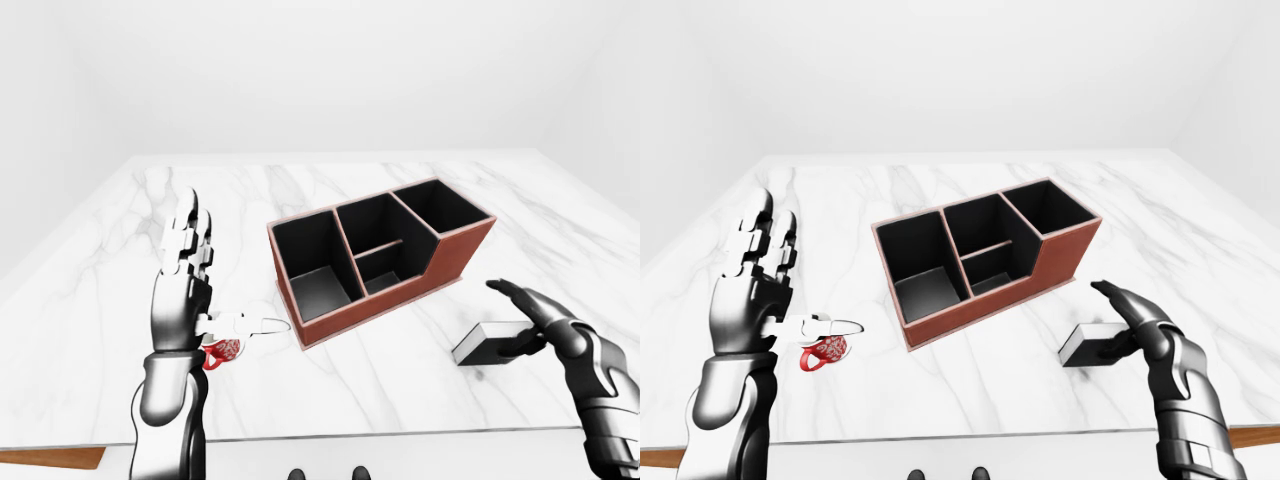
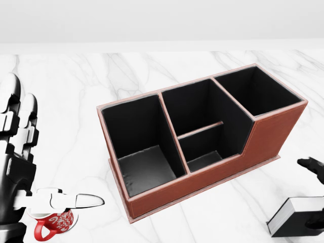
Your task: Pick up the book and place it in the back compartment of the caddy.
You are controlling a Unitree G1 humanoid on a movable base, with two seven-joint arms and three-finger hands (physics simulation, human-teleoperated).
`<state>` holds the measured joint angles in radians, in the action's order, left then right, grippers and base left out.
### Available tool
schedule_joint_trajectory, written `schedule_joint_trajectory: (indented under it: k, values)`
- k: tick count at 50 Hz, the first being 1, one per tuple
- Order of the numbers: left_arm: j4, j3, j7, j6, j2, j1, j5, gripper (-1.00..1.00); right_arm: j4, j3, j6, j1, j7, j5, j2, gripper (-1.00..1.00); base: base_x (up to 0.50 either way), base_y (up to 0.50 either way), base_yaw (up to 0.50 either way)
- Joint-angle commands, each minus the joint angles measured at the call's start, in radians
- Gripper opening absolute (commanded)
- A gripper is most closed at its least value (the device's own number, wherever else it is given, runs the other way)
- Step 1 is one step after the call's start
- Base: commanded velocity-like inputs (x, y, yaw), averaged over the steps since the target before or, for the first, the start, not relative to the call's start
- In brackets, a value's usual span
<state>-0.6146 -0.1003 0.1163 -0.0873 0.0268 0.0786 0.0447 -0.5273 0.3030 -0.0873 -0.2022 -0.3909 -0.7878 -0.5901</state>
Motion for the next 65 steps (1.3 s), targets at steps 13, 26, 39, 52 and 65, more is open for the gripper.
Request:
schedule_joint_trajectory:
  k: [13,26,39,52,65]
  values:
    - [0.001,0.000,0.000,0.000,0.000,-0.002,0.000,1.00,-0.080,-0.028,0.000,-0.030,0.071,-0.042,-0.015,-1.00,0.00,0.00,0.00]
    - [0.006,-0.001,0.000,0.000,0.000,-0.002,0.000,1.00,0.153,0.059,0.000,0.032,-0.154,0.128,0.027,-1.00,0.00,0.00,0.00]
    - [0.011,0.001,-0.001,0.000,0.000,-0.001,0.001,1.00,0.329,0.090,0.000,-0.016,-0.307,0.296,0.039,-1.00,0.00,0.00,0.00]
    - [0.009,-0.002,0.000,0.000,0.000,-0.001,-0.003,1.00,0.509,0.111,0.000,-0.063,-0.307,0.407,0.041,-1.00,0.00,0.00,0.00]
    - [0.014,-0.004,0.000,0.000,0.001,-0.002,-0.003,1.00,0.591,0.096,0.000,-0.122,-0.307,0.455,0.035,-1.00,0.00,0.00,0.00]
